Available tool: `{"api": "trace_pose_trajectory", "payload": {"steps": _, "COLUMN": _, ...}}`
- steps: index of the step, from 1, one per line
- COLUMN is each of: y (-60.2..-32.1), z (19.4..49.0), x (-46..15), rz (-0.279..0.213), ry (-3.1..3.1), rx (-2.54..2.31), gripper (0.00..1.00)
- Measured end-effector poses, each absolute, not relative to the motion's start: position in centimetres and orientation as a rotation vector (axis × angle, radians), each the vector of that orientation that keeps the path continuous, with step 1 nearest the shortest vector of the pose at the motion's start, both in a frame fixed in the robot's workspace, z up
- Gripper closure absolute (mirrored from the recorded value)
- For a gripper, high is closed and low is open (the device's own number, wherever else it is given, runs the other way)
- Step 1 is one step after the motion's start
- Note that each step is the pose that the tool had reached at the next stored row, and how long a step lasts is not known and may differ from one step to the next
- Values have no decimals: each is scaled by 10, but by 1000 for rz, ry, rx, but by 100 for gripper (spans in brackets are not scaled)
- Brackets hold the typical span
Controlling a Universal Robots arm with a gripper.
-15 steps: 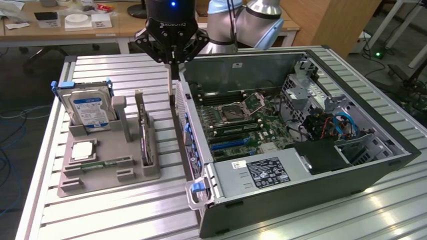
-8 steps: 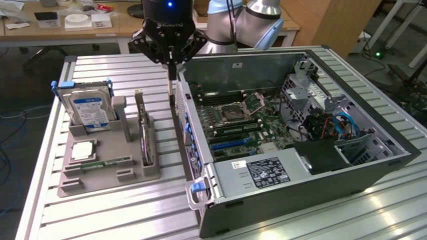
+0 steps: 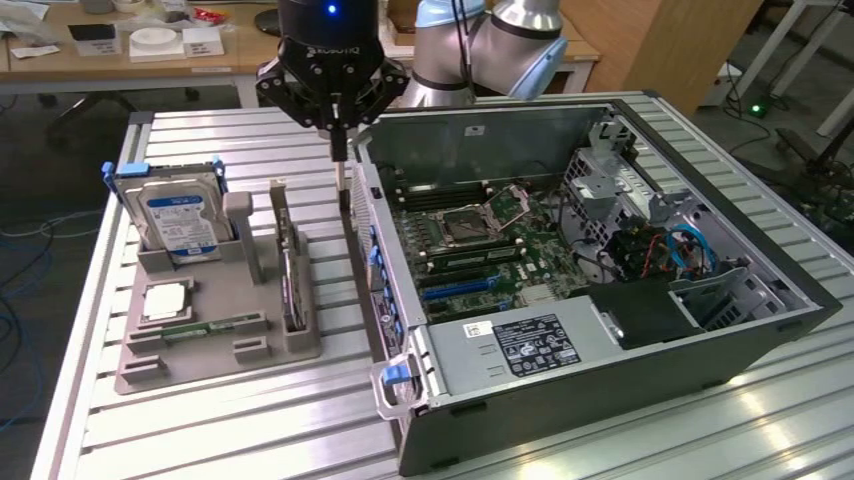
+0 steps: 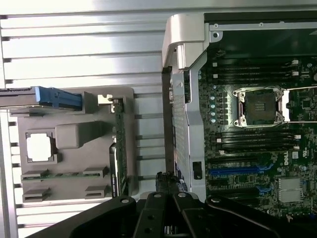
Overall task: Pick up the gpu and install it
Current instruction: 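Reach for the gpu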
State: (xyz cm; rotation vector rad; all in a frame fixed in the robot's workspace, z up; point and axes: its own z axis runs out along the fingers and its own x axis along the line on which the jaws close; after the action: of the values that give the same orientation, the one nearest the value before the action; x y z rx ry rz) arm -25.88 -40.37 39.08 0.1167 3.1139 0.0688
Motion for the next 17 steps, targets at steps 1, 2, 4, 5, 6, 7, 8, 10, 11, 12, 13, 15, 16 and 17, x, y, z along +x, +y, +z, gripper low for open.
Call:
{"api": "trace_pose_trajectory", "payload": {"steps": 1, "y": -404, "z": 391, "x": -260, "rz": 69, "ry": 3114, "rx": 117, "gripper": 90}}
{"api": "trace_pose_trajectory", "payload": {"steps": 2, "y": -404, "z": 391, "x": -260, "rz": 69, "ry": 3114, "rx": 117, "gripper": 90}}
{"api": "trace_pose_trajectory", "payload": {"steps": 4, "y": -404, "z": 391, "x": -262, "rz": 69, "ry": 3114, "rx": 117, "gripper": 90}}
{"api": "trace_pose_trajectory", "payload": {"steps": 5, "y": -404, "z": 391, "x": -262, "rz": 69, "ry": 3114, "rx": 117, "gripper": 90}}
{"api": "trace_pose_trajectory", "payload": {"steps": 6, "y": -404, "z": 391, "x": -263, "rz": 69, "ry": 3114, "rx": 117, "gripper": 90}}
{"api": "trace_pose_trajectory", "payload": {"steps": 7, "y": -404, "z": 391, "x": -264, "rz": 69, "ry": 3114, "rx": 117, "gripper": 90}}
{"api": "trace_pose_trajectory", "payload": {"steps": 8, "y": -404, "z": 391, "x": -264, "rz": 69, "ry": 3114, "rx": 117, "gripper": 90}}
{"api": "trace_pose_trajectory", "payload": {"steps": 10, "y": -404, "z": 391, "x": -266, "rz": 69, "ry": 3114, "rx": 117, "gripper": 90}}
{"api": "trace_pose_trajectory", "payload": {"steps": 11, "y": -404, "z": 391, "x": -266, "rz": 69, "ry": 3114, "rx": 117, "gripper": 90}}
{"api": "trace_pose_trajectory", "payload": {"steps": 12, "y": -404, "z": 391, "x": -267, "rz": 69, "ry": 3114, "rx": 117, "gripper": 90}}
{"api": "trace_pose_trajectory", "payload": {"steps": 13, "y": -405, "z": 390, "x": -268, "rz": 69, "ry": 3114, "rx": 117, "gripper": 90}}
{"api": "trace_pose_trajectory", "payload": {"steps": 15, "y": -405, "z": 390, "x": -269, "rz": 69, "ry": 3114, "rx": 117, "gripper": 90}}
{"api": "trace_pose_trajectory", "payload": {"steps": 16, "y": -405, "z": 390, "x": -270, "rz": 69, "ry": 3114, "rx": 117, "gripper": 90}}
{"api": "trace_pose_trajectory", "payload": {"steps": 17, "y": -405, "z": 390, "x": -271, "rz": 69, "ry": 3114, "rx": 117, "gripper": 90}}
